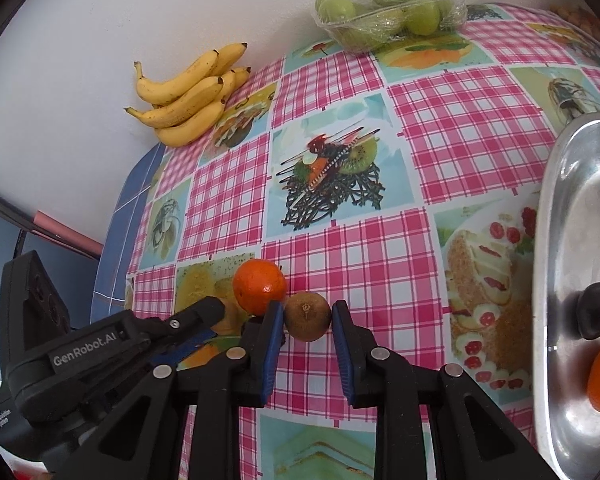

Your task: Organize fruits

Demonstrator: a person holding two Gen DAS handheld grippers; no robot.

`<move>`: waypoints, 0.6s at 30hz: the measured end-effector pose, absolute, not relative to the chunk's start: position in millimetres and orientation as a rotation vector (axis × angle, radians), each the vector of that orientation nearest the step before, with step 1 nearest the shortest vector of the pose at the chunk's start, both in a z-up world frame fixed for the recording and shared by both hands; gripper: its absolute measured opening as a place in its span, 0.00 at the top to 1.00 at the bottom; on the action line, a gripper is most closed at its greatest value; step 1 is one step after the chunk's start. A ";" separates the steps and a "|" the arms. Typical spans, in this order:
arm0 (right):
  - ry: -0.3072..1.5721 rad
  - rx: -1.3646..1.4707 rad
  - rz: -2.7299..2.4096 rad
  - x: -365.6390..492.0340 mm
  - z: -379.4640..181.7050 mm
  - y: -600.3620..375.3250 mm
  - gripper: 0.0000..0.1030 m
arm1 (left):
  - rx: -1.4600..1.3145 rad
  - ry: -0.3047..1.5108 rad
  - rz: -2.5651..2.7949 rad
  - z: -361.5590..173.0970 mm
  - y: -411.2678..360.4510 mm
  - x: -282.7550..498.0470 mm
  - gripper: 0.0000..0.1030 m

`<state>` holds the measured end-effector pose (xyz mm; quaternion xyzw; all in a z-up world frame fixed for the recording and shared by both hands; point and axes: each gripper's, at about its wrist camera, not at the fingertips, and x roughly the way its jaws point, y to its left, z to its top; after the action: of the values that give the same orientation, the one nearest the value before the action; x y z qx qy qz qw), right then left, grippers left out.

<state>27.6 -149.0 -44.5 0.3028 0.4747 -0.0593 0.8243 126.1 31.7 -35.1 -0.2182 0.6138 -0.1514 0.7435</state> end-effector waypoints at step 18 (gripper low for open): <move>1.019 0.559 -0.184 6.8 -12.4 -153.5 0.74 | -0.453 1.235 -0.315 -3.8 42.2 115.9 0.76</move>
<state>6.8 -153.5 -12.4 0.2636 0.4807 -0.0867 0.8318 115.9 42.2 -3.8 -0.2097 0.5714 -0.1460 0.7799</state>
